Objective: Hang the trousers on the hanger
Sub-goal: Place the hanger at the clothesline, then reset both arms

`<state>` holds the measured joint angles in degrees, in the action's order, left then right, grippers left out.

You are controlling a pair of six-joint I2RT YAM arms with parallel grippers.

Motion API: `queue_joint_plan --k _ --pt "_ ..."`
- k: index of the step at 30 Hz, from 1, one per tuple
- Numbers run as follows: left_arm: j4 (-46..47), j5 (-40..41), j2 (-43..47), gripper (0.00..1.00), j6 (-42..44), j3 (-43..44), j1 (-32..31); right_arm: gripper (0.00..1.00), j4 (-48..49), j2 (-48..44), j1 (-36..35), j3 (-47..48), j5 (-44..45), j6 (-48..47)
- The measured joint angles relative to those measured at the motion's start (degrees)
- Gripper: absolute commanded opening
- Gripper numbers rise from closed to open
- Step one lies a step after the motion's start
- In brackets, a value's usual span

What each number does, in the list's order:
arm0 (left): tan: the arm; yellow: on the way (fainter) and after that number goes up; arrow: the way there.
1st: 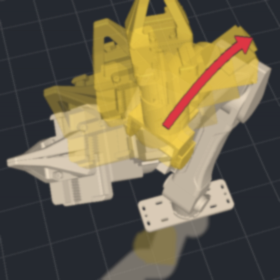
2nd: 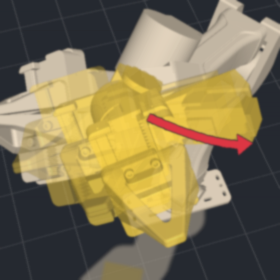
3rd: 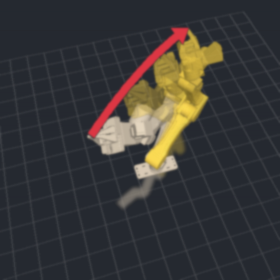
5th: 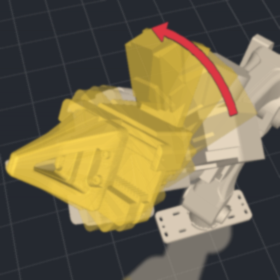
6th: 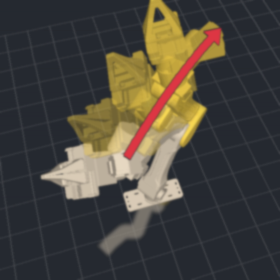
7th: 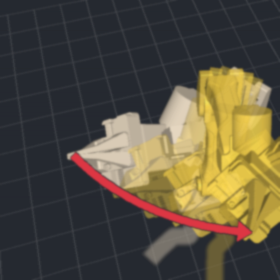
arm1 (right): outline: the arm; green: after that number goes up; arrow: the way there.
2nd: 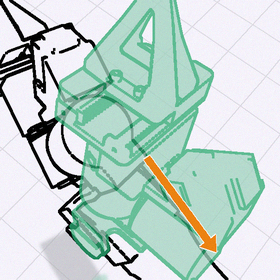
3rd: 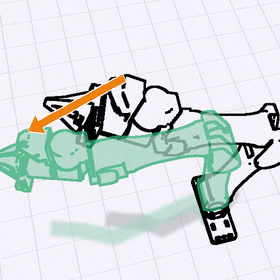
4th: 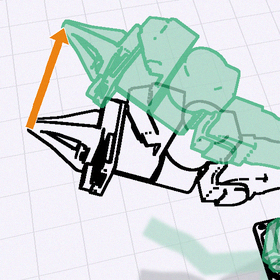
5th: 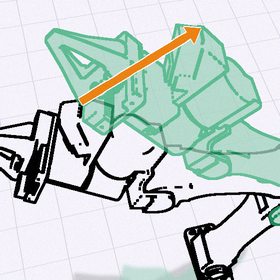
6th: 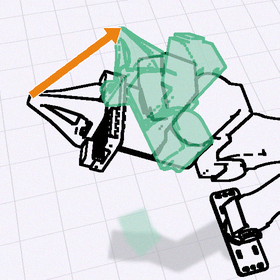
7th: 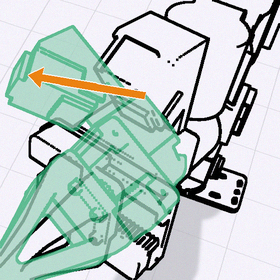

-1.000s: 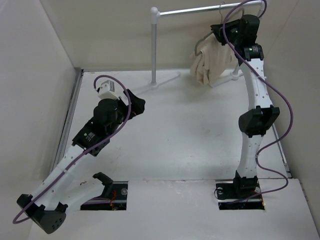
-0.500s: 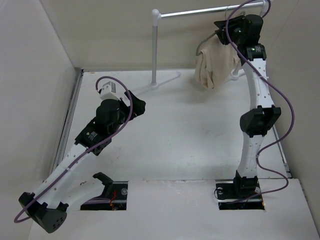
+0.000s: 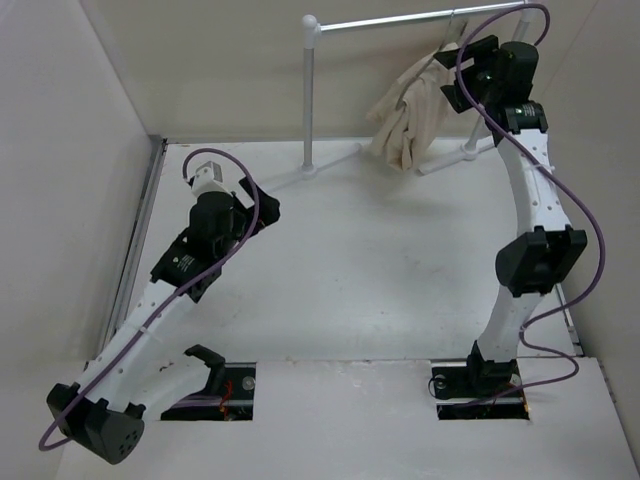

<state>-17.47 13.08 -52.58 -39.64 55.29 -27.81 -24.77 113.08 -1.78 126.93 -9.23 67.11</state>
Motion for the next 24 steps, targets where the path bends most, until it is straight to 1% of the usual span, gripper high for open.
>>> queue_joint_plan --k 5,8,9,12,13,14,16,18,19,21,24 --pt "-2.80 -1.07 -3.87 1.00 0.04 1.16 3.58 0.88 2.58 -9.07 0.55 -8.87 0.26 -2.84" --pt "-4.96 -1.11 -6.01 1.00 0.20 2.25 4.83 0.88 4.96 -16.55 1.03 -17.20 0.63 -4.63" --pt "-5.68 -1.14 -6.58 1.00 0.28 2.54 5.09 0.88 6.05 -19.56 1.18 -21.00 0.90 -5.33" --pt "-7.45 -1.11 -7.65 1.00 0.59 2.80 5.40 0.81 8.17 -28.98 1.42 -33.03 2.29 -7.69" --pt "-8.11 -1.09 -7.89 1.00 0.68 2.80 5.40 0.77 8.85 -32.37 1.44 -37.59 3.02 -8.63" --pt "-8.76 -1.09 -8.09 1.00 0.76 2.80 5.35 0.68 9.40 -35.76 1.42 -42.29 3.76 -9.53" --pt "-9.88 -1.07 -8.35 1.00 0.83 2.80 5.09 0.52 9.81 -42.66 0.94 -52.00 5.70 -11.61" --pt "-10.56 -1.07 -8.39 1.00 0.85 2.32 4.63 0.29 9.81 -49.22 -0.17 -61.24 8.02 -13.27" --pt "-10.88 -1.07 -8.37 1.00 0.85 2.01 4.48 0.23 9.49 -52.35 -0.87 -65.44 9.09 -13.92" --pt "-11.43 -1.09 -8.26 1.00 0.85 0.96 4.04 0.16 7.56 -58.97 -2.36 -73.92 11.21 -14.75" --pt "-12.33 -1.09 -7.85 1.00 0.98 -0.72 3.61 0.15 2.45 -67.98 -3.32 -83.76 13.94 -15.37"
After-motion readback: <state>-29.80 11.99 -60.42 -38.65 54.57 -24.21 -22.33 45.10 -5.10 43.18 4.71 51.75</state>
